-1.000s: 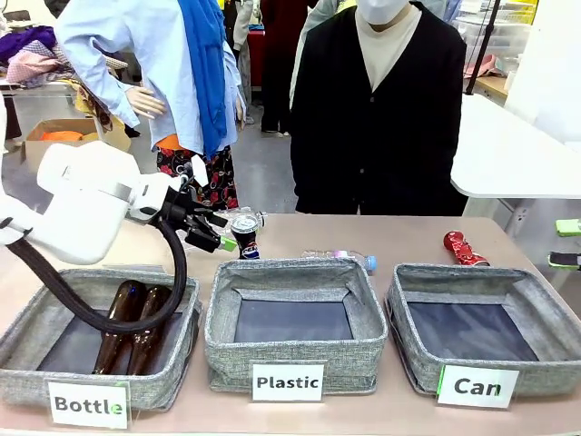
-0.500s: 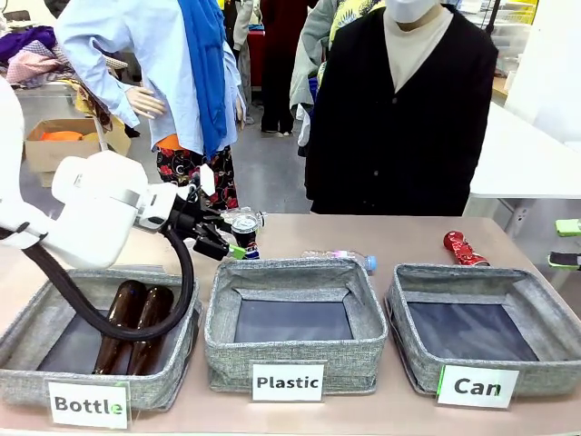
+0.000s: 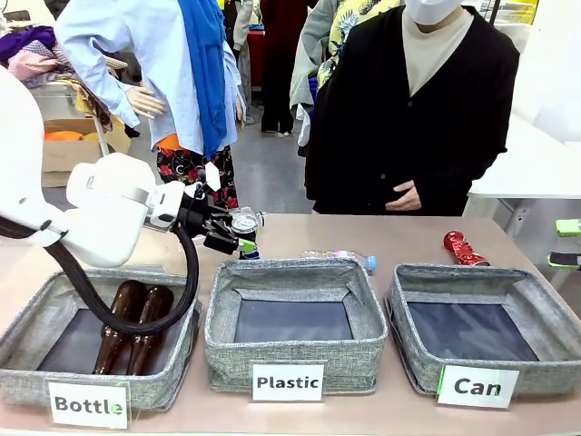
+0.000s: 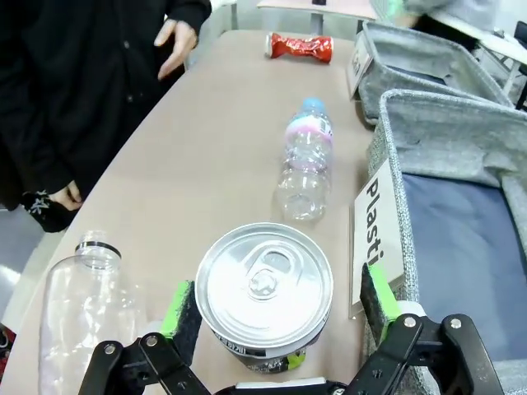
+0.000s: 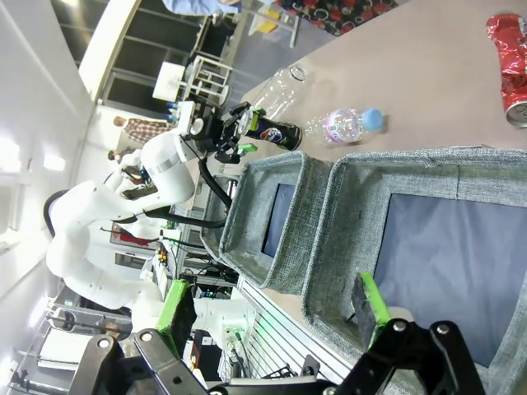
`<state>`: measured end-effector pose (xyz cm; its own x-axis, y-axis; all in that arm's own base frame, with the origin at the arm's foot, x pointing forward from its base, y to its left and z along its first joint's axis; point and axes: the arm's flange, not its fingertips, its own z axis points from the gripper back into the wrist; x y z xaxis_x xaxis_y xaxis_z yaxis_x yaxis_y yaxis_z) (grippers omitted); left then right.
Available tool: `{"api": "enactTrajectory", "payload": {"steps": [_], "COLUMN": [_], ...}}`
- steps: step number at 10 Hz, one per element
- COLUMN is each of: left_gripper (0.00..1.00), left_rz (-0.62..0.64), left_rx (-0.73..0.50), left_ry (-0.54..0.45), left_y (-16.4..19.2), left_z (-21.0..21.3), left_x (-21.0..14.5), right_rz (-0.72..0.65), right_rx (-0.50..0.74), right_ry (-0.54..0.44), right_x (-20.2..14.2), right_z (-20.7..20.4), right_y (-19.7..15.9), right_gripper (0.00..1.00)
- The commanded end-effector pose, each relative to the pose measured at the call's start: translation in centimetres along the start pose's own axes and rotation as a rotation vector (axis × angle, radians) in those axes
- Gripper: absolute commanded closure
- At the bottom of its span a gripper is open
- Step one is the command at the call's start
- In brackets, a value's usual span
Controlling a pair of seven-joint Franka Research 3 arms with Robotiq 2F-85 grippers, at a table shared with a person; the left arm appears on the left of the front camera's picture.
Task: Sort the can waste into the basket.
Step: Pick up the can waste from the table and place it in the right Fabric basket.
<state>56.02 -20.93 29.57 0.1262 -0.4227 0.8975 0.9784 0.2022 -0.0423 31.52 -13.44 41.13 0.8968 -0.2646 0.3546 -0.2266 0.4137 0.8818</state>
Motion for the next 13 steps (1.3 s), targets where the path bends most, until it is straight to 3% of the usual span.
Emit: {"api": "enactTrajectory", "payload": {"steps": [1, 2, 5, 6, 9, 10, 13], "left_gripper": [0.00, 0.00, 0.88, 1.00, 0.96, 1.00, 1.00], "left_rz": [0.006, 0.005, 0.006, 0.013, 0.019, 0.007, -0.074], "left_rx": [-0.012, -0.021, -0.056, -0.056, -0.046, -0.028, -0.029], "left_ry": [-0.045, -0.048, -0.080, -0.083, -0.096, -0.112, -0.161], "left_y": [0.5, 0.6, 1.0, 1.1, 1.3, 1.3, -1.3], "left_z": [-0.5, -0.8, -1.2, -1.3, -1.1, -0.5, 4.0], "left_x": [-0.1, -0.1, -0.1, -0.2, -0.2, 0.1, 3.5], "right_rz": [0.026, 0.026, 0.026, 0.026, 0.026, 0.026, 0.026], "right_rx": [0.023, 0.023, 0.023, 0.023, 0.023, 0.023, 0.023], "right_ry": [-0.023, -0.023, -0.023, -0.023, -0.023, -0.023, -0.023], "right_x": [0.2, 0.2, 0.2, 0.2, 0.2, 0.2, 0.2], "right_z": [-0.1, -0.1, -0.1, -0.1, -0.1, -0.1, -0.1], "right_y": [-0.1, -0.1, -0.1, -0.1, -0.1, -0.1, -0.1], "right_gripper": [0.00, 0.00, 0.00, 0.00, 0.00, 0.00, 0.00]}}
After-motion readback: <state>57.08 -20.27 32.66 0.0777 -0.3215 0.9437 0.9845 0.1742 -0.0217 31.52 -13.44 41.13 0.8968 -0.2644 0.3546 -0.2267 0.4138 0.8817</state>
